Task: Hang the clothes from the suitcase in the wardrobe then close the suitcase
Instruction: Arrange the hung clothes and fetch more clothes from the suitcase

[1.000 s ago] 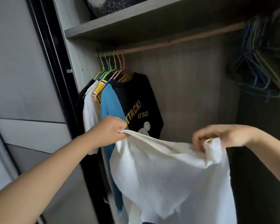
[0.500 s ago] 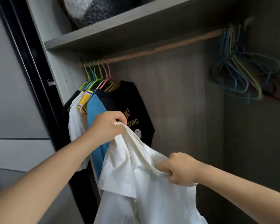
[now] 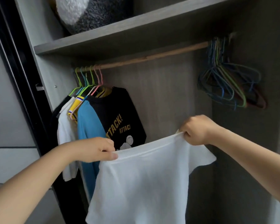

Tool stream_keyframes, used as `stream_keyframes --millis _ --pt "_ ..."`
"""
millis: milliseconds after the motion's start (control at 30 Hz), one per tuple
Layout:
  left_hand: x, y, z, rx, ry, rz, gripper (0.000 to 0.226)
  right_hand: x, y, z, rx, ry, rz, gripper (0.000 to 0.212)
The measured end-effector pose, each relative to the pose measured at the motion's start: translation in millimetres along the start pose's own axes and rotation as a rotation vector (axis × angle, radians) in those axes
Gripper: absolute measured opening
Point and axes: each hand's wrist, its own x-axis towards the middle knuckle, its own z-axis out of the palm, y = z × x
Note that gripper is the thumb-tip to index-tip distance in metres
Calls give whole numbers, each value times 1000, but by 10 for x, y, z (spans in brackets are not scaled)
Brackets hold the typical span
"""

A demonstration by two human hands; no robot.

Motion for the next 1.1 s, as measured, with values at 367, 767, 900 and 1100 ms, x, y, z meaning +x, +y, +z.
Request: stream_keyframes --millis 367,767,900,1100 --pt "346 97 85 -403 139 -80 35 -190 281 -480 62 -90 328 33" --pt "748 219 -107 -24 715 106 38 -231 531 -628 178 80 225 35" --pt "702 325 -120 7 800 159 36 166 723 -610 30 136 578 35" --pt "561 316 -129 143 811 107 41 457 1012 -418 243 121 915 48"
